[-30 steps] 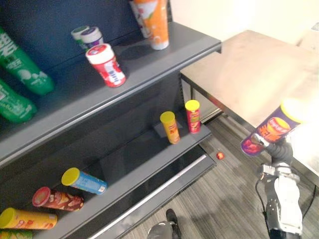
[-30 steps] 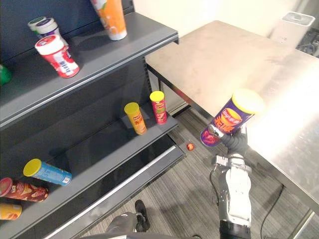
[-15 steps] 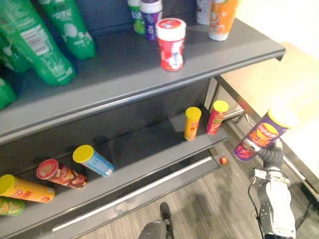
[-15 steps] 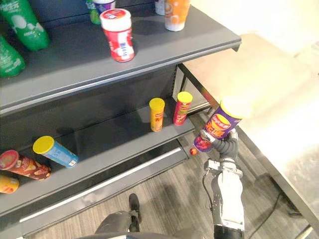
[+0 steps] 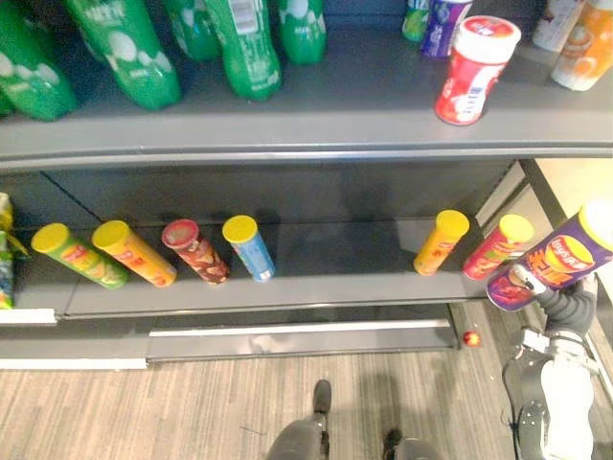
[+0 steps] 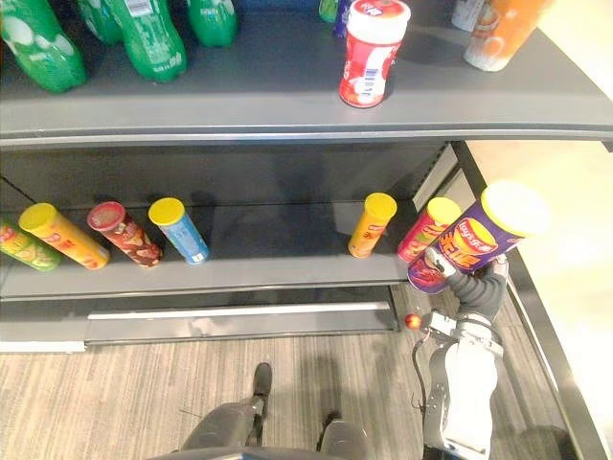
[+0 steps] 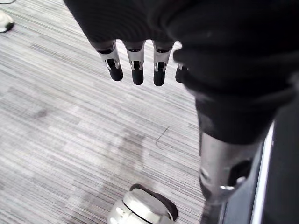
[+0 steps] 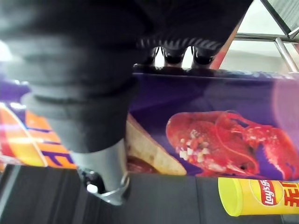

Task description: Put the gum and the chips on the shelf.

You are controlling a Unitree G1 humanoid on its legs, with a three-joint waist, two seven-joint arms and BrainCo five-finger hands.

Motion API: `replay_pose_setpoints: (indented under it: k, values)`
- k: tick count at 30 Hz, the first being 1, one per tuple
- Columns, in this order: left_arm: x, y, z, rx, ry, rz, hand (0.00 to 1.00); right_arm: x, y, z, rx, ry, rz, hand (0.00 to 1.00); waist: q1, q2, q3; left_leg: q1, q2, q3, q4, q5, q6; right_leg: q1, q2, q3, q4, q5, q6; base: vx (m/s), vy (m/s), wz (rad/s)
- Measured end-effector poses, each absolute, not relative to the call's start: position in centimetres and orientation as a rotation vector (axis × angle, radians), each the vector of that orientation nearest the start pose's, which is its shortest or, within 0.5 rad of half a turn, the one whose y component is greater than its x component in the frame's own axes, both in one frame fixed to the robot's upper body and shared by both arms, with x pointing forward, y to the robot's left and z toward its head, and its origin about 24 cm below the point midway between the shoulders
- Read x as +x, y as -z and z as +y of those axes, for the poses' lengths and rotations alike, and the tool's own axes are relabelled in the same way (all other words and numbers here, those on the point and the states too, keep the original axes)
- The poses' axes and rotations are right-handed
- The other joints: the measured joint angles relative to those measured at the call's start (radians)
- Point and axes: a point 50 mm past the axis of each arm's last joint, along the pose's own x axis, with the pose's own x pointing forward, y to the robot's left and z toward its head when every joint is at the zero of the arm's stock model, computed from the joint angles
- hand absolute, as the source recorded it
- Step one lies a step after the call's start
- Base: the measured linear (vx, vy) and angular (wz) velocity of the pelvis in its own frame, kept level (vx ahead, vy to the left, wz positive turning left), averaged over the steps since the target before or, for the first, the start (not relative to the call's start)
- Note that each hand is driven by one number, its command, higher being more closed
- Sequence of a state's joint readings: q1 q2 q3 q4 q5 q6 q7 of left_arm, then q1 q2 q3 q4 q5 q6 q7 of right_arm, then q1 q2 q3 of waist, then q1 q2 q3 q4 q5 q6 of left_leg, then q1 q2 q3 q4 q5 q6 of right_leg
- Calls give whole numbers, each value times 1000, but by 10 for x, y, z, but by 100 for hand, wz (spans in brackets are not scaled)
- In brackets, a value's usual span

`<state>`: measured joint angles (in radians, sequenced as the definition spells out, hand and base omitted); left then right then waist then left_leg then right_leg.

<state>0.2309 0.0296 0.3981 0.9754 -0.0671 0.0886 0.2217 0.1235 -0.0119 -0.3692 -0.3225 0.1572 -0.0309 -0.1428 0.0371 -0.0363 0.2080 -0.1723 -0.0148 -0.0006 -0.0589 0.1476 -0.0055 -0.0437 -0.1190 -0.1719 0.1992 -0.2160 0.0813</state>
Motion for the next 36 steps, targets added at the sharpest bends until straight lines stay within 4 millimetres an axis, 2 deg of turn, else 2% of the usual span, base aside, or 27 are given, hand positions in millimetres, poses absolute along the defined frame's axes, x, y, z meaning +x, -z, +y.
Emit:
replay_pose_setpoints:
  k: [2,8,13,18,20,22,23,24,25,26,27,28,29,30,31,32,33,36]
  values:
    - [24,164,227,-93,-688,1274,0,203,-93,-251,71,519,-259,100,-6,-4,1,9,5,-8,-31,14,-2,14,9,-8,-29,19,4,56,-64,1]
    - [38,161,228,-85,-669,1224,0,206,-88,-247,78,500,-235,100,-7,-1,1,42,6,-9,-36,9,-8,53,11,-14,-47,20,5,55,-40,2]
    - [38,161,227,-83,-662,1225,0,205,-86,-245,76,481,-225,100,-8,6,3,55,13,-8,-36,2,-13,70,17,-13,-59,20,5,2,-8,-1]
    - [40,162,224,-85,-650,1222,0,208,-85,-240,83,452,-222,100,-8,25,5,53,15,-24,-36,10,-8,84,24,-30,-64,23,1,-4,-14,8]
    - [44,161,221,-98,-647,1204,0,208,-86,-240,85,443,-225,100,-9,41,9,29,9,-56,-19,9,-17,83,24,-70,-59,21,-2,-31,-23,49]
    - [46,161,217,-111,-644,1196,0,210,-88,-240,80,433,-231,100,-4,63,15,-8,9,-61,47,-41,-20,83,31,-109,-47,21,-2,-59,-32,48]
    - [44,162,214,-140,-652,1202,0,212,-89,-238,79,419,-234,100,-4,75,12,-25,15,-19,63,-115,-39,85,24,-139,-58,26,-10,-75,10,51]
    - [46,163,215,-161,-665,1201,0,214,-89,-238,76,414,-237,100,-7,51,15,-71,16,82,188,-153,44,75,-25,-171,-69,30,-14,-61,26,55]
    - [46,163,215,-170,-673,1204,0,215,-87,-238,80,414,-230,100,-5,55,11,-100,27,125,294,-152,70,63,-43,-185,-52,30,-14,-9,43,39]
    - [41,164,215,-194,-699,1214,0,216,-86,-239,77,412,-220,100,-5,69,5,-121,73,188,476,-189,72,56,-54,-207,-21,28,-13,53,-3,40]
    - [35,165,212,-223,-729,1228,0,215,-85,-239,73,412,-215,100,-12,109,-11,-123,94,205,488,-208,37,55,-37,-226,-6,27,-12,56,-3,46]
    - [34,166,211,-227,-731,1229,0,214,-83,-241,76,422,-206,100,-18,126,-25,-120,89,206,469,-205,35,54,-38,-240,-8,27,-12,37,15,80]
    - [35,165,211,-226,-731,1220,0,212,-81,-243,80,438,-198,100,-31,121,-45,-115,62,177,390,-186,11,48,-45,-270,-26,28,-12,-2,44,95]
    - [38,165,211,-227,-727,1211,0,213,-82,-242,87,440,-206,100,-38,122,-51,-85,36,143,266,-152,4,47,-55,-311,-46,30,-10,-12,45,101]
    - [40,165,210,-227,-721,1208,0,213,-83,-243,89,448,-209,100,-42,121,-50,-67,29,123,202,-136,4,44,-59,-333,-51,34,-10,-20,36,85]
    - [43,165,208,-220,-704,1210,0,213,-81,-245,95,458,-204,100,-38,117,-47,-55,40,143,177,-158,27,42,-59,-362,-47,36,-7,-6,16,61]
    - [40,166,206,-216,-695,1227,0,212,-79,-245,99,463,-196,100,-34,116,-46,-50,57,184,186,-178,24,45,-61,-377,-35,36,-7,-2,27,63]
    - [38,166,207,-179,-667,1245,0,213,-80,-246,97,469,-201,100,-30,106,-51,-20,29,195,105,-112,17,51,-88,-407,-22,45,7,-15,89,39]
